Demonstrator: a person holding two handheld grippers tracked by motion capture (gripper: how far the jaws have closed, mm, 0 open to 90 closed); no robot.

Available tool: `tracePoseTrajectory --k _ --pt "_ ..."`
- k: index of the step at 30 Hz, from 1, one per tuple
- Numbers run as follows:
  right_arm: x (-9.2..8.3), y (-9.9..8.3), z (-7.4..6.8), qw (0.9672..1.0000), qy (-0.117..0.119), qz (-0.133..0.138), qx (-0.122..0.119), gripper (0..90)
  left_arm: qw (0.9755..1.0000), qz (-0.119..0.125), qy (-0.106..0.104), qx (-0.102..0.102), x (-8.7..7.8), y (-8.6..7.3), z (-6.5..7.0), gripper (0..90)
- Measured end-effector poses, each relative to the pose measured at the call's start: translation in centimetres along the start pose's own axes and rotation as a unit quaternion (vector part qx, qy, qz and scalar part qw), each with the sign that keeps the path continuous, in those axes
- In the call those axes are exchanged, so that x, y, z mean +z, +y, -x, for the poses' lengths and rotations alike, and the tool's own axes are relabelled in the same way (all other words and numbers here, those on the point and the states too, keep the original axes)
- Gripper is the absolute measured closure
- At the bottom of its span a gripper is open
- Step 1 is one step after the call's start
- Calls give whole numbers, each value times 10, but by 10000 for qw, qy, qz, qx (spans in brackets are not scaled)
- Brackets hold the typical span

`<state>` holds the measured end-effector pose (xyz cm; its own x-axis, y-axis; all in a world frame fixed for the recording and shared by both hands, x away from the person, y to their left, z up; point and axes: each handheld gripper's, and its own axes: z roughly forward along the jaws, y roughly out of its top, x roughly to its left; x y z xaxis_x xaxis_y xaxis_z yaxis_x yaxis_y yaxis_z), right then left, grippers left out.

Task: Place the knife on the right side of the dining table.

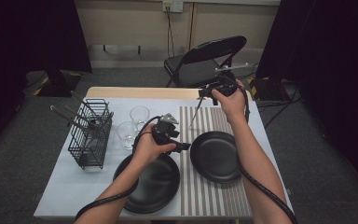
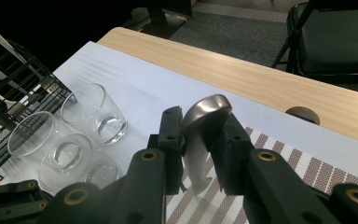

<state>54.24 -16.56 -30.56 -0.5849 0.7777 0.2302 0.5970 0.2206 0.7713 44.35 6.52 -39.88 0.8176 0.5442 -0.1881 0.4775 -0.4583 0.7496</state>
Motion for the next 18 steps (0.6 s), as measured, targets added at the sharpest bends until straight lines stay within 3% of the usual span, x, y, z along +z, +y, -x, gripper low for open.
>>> tracePoseTrajectory --k 13,18 --pt "-3 -3 2 10000 -18 -6 22 750 9998 36 161 -138 13 3 -10 329" --pt "-5 -4 3 10000 -27 -13 94 750 9997 -26 239 -102 17 5 -13 352"
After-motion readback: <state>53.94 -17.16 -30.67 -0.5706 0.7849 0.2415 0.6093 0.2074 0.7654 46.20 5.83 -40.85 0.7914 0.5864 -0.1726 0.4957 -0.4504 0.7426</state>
